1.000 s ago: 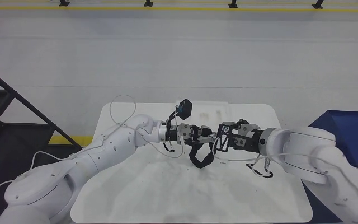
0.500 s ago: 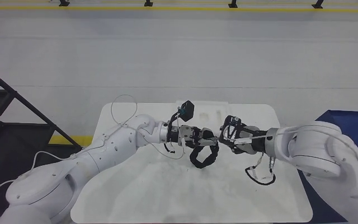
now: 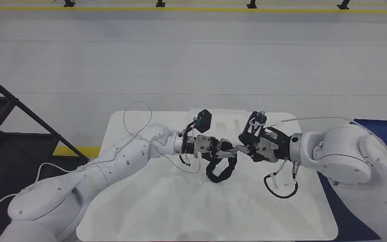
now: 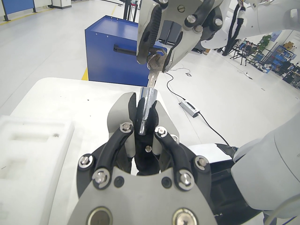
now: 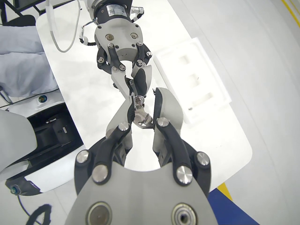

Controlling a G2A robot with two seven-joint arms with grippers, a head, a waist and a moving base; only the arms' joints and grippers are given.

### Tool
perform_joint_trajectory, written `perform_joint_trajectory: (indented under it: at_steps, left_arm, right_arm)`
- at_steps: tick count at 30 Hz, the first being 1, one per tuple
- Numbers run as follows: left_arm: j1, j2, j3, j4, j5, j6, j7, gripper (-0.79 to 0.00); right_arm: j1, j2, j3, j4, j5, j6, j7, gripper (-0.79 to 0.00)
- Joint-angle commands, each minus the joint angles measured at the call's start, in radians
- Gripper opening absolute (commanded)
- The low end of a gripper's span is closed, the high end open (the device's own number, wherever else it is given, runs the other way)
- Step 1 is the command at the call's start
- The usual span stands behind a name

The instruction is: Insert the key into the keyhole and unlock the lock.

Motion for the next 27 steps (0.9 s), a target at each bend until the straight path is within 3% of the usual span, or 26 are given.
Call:
perform_joint_trajectory:
  at_steps: [1,6,9,13,19,27]
  left_arm:
    - [0.002,-0.001,0.000,0.003,0.012,0.000,0.009,-0.785]
    - [0.004,-0.003,0.000,0.012,0.034,0.000,0.023,-0.785]
    - [0.004,-0.004,0.000,0.014,0.041,0.000,0.030,-0.785]
    - [0.005,-0.004,0.000,0.018,0.047,0.000,0.034,-0.785]
    - [0.006,-0.005,0.000,0.021,0.047,0.000,0.034,-0.785]
    - [0.006,-0.005,0.000,0.016,0.047,0.000,0.028,-0.785]
  right_arm:
    - [0.001,-0.001,0.006,0.006,0.025,0.020,-0.012,-0.785]
    - [-0.009,0.001,0.034,0.009,0.078,0.041,-0.018,-0.785]
    - [-0.011,0.004,0.044,0.008,0.070,-0.031,-0.009,-0.542]
    - [-0.015,0.008,0.054,0.022,0.049,-0.181,-0.025,-0.443]
    - [-0.029,0.014,0.057,0.017,0.002,-0.313,-0.043,-0.409]
    - [-0.036,0.014,0.027,0.007,-0.132,-0.319,-0.047,-0.425]
